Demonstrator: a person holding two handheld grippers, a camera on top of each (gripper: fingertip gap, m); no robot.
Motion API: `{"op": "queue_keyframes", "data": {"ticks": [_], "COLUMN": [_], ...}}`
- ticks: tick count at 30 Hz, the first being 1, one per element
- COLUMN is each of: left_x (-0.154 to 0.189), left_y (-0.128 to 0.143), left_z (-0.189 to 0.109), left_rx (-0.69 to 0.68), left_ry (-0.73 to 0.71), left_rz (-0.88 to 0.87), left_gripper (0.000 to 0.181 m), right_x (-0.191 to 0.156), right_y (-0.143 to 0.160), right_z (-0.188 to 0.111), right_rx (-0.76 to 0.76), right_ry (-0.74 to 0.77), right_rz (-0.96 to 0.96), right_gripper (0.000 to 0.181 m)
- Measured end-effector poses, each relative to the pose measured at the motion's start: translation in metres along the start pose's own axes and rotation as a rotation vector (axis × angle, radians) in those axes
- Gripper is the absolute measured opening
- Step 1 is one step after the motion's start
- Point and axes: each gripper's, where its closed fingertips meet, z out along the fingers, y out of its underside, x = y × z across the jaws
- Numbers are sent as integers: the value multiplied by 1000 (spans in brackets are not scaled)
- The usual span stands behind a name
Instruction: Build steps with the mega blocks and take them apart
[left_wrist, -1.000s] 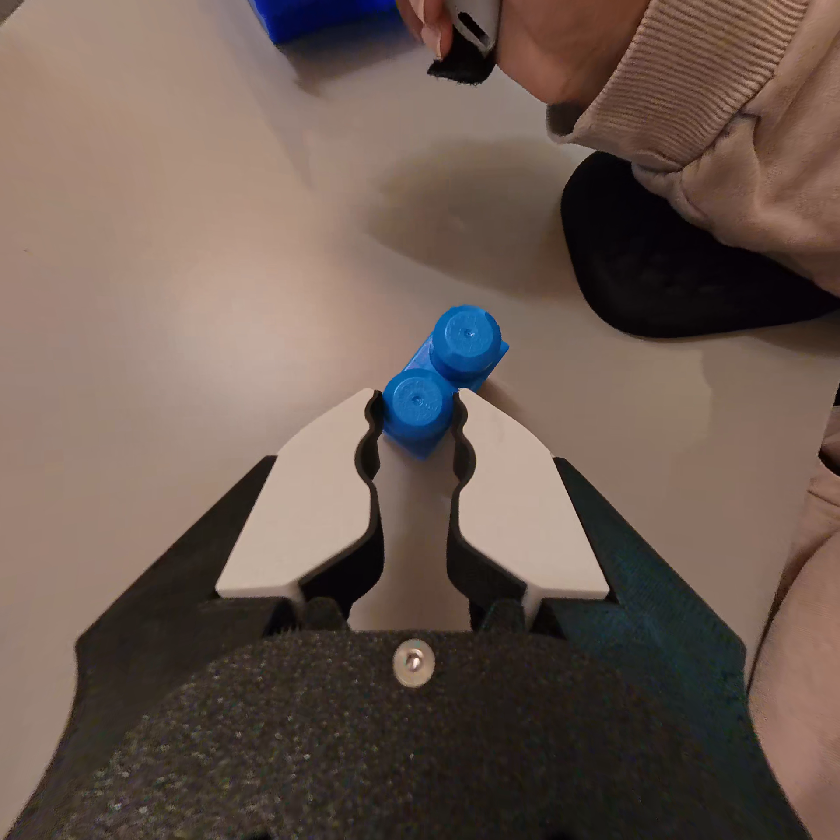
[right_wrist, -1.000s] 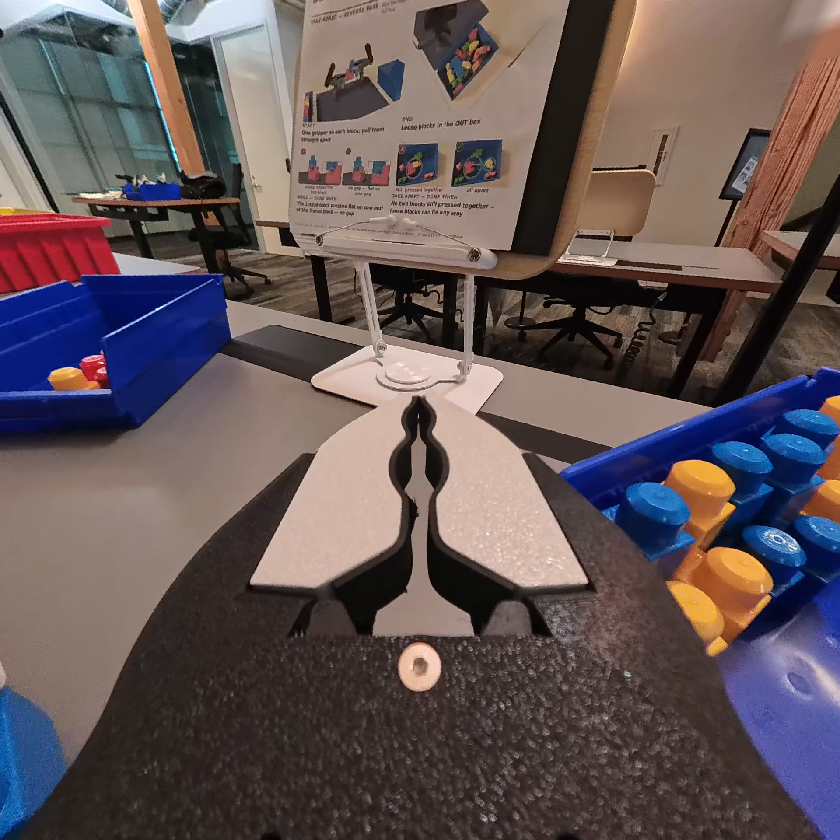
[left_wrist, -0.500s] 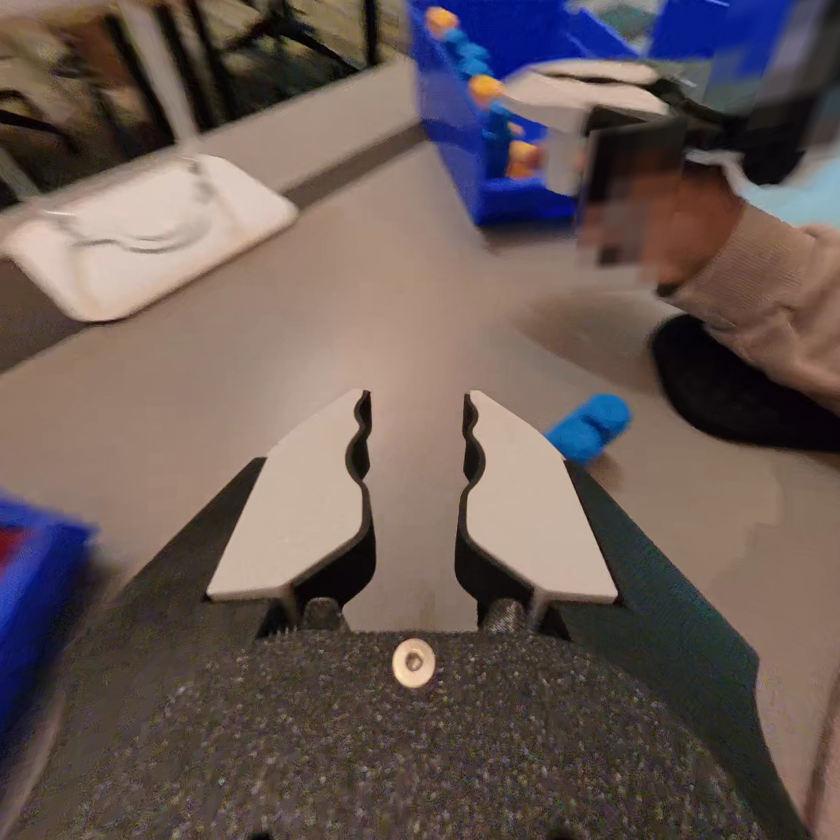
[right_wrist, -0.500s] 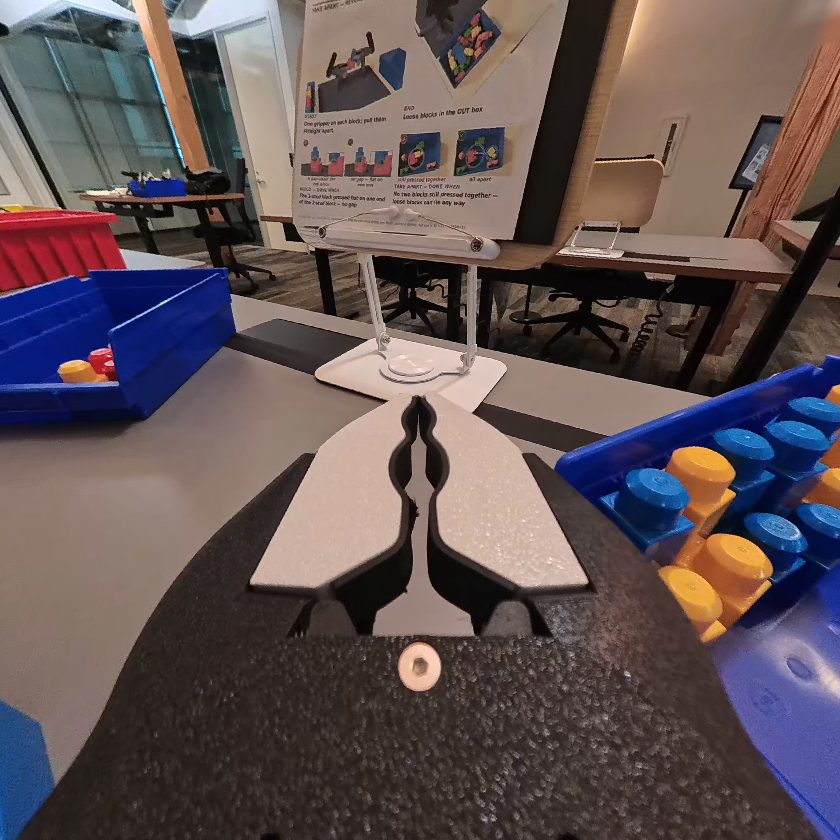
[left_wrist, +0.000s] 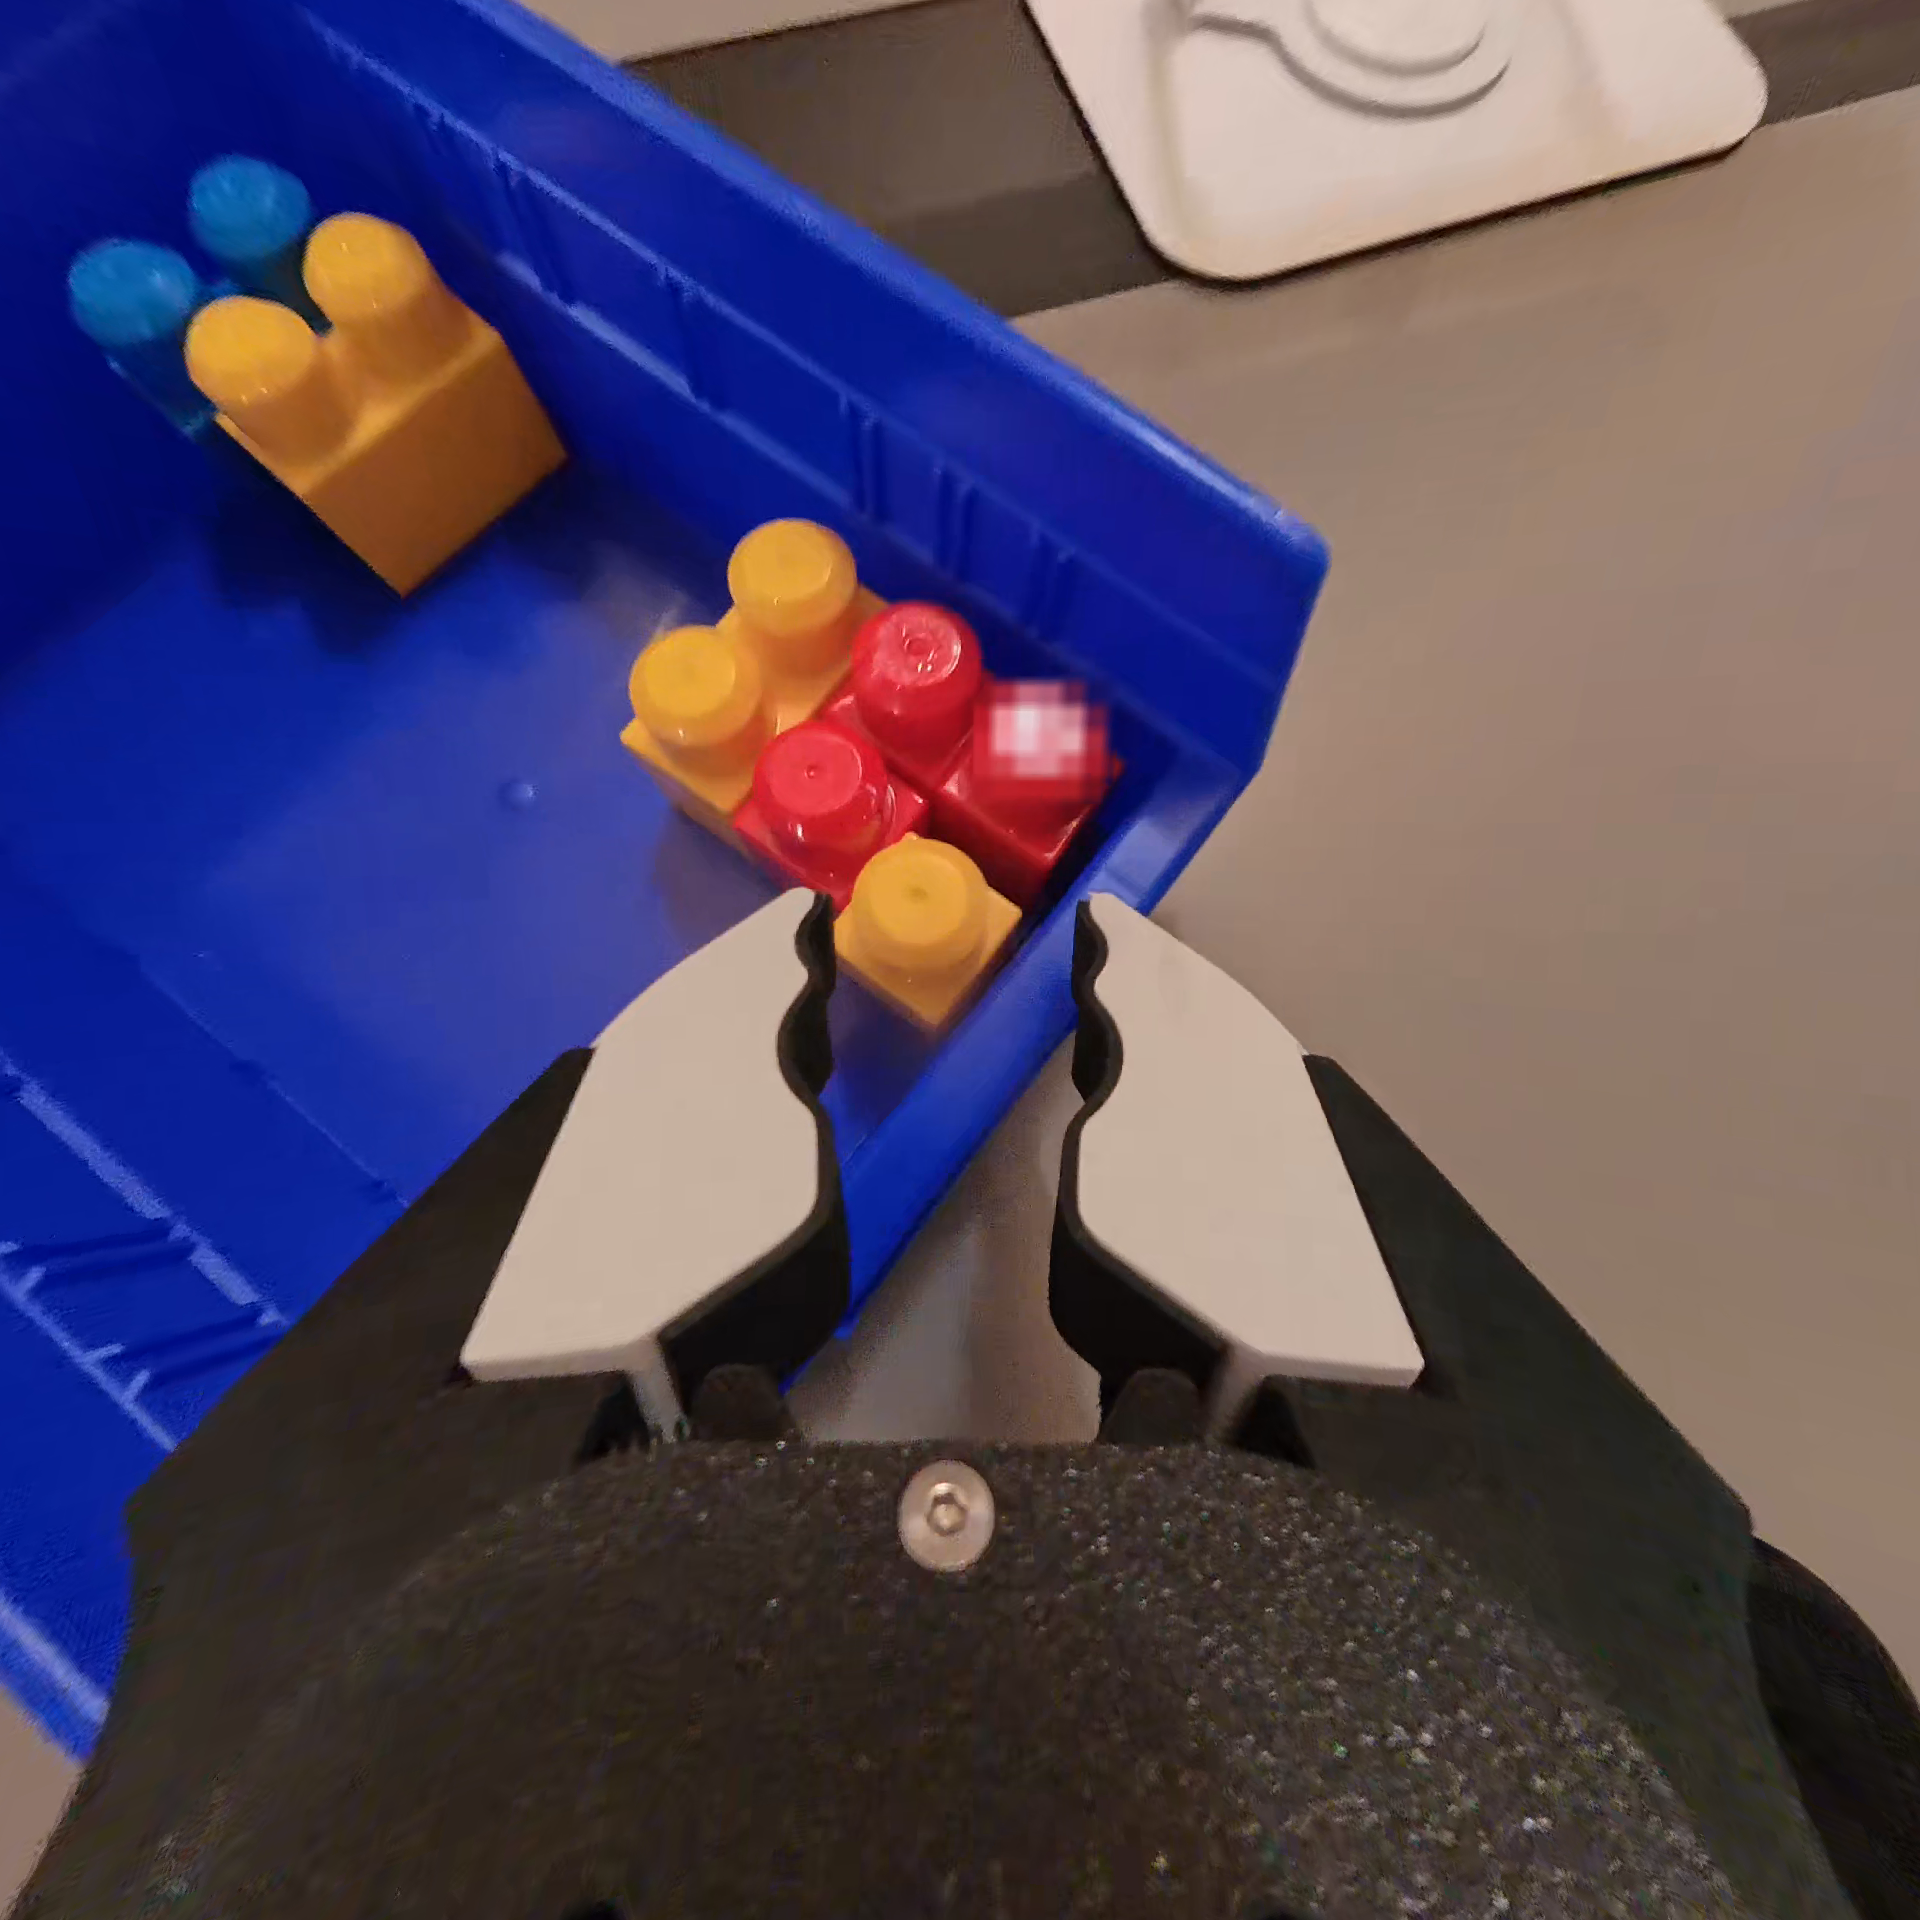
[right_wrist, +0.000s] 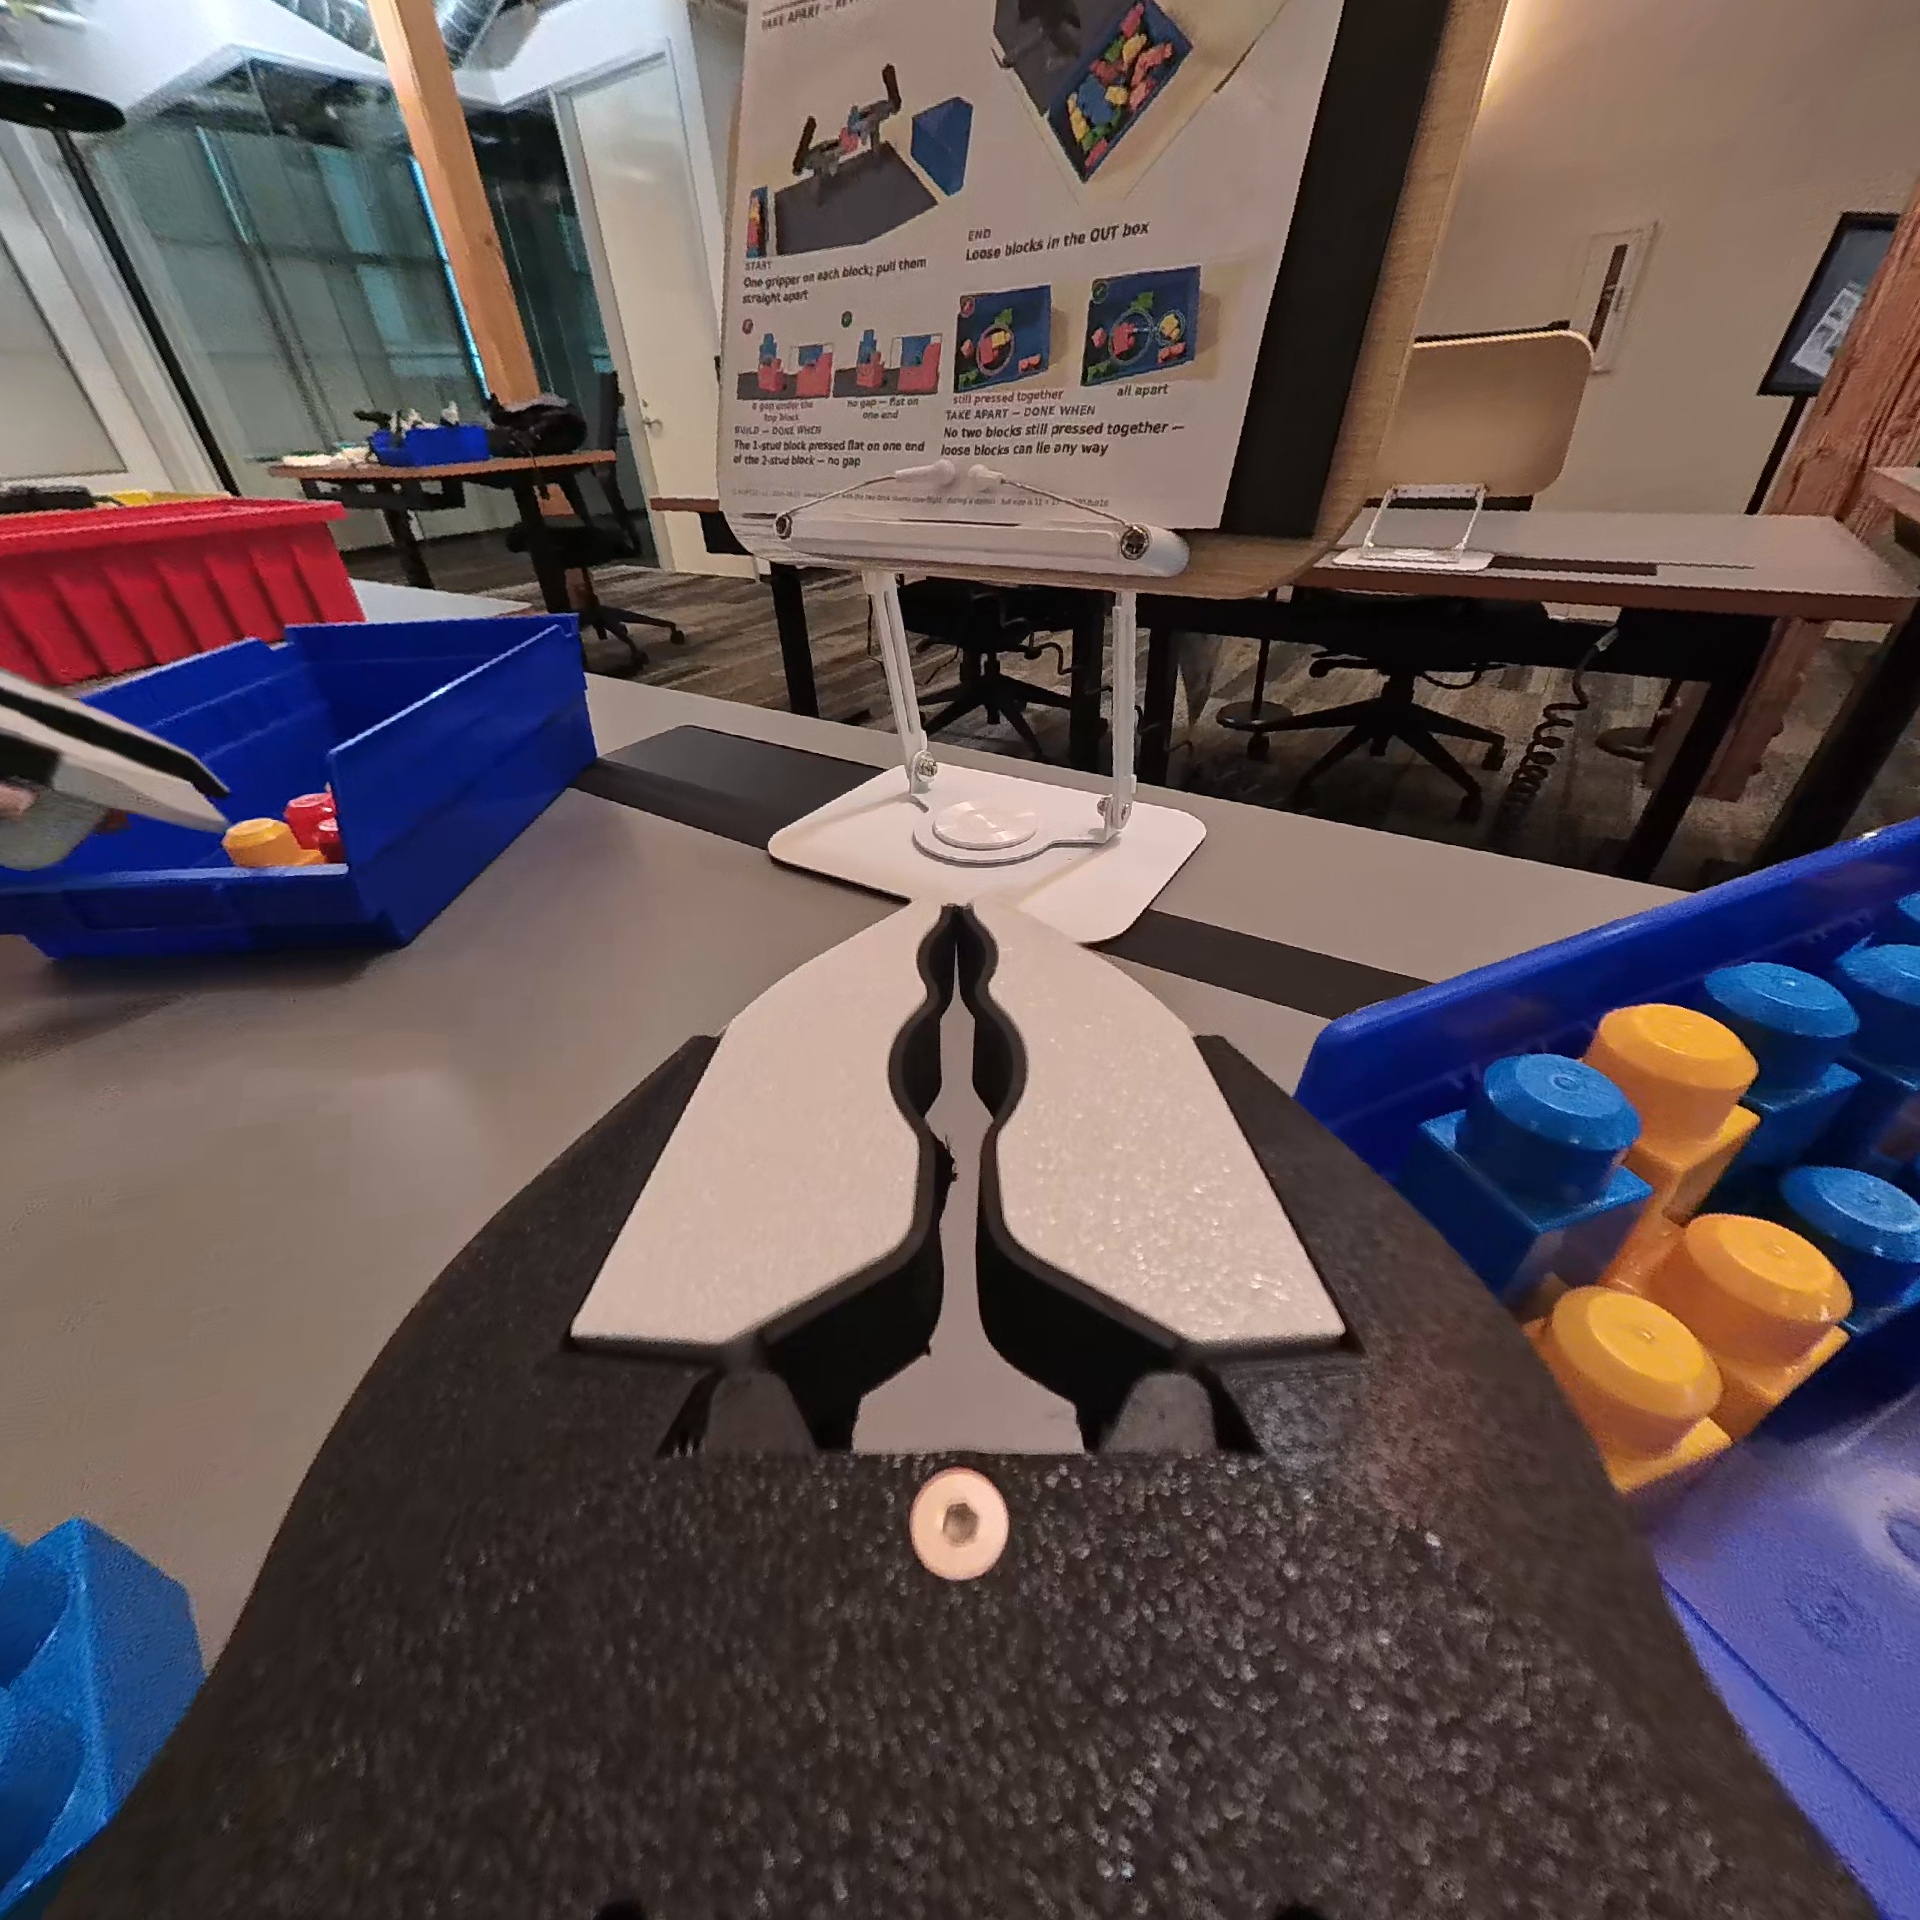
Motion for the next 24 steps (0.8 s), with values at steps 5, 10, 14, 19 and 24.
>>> {"op": "queue_keyframes", "data": {"ticks": [5, 10, 14, 19, 24], "left_x": [-6, -9, 8, 88, 162], "left_y": [8, 3, -19, -38, -28], "left_z": [17, 9, -29, -64, -55], "left_rx": [-18, 2, 78, 159, 125], "left_ry": [-18, -33, -38, 123, 268], "left_rz": [-11, 20, 84, 206, 320], "left_gripper": [28, 28, 28, 28, 28], "right_x": [0, -1, 0, -4, -6], "right_y": [3, 5, 5, 7, 9], "right_z": [0, -1, -2, -1, -3], "right_rx": [-8, -14, -14, -15, -23], "right_ry": [-5, -10, -13, -33, -30], "right_rz": [5, 4, 9, 13, 1], "right_gripper": [0, 0, 0, 0, 0]}}
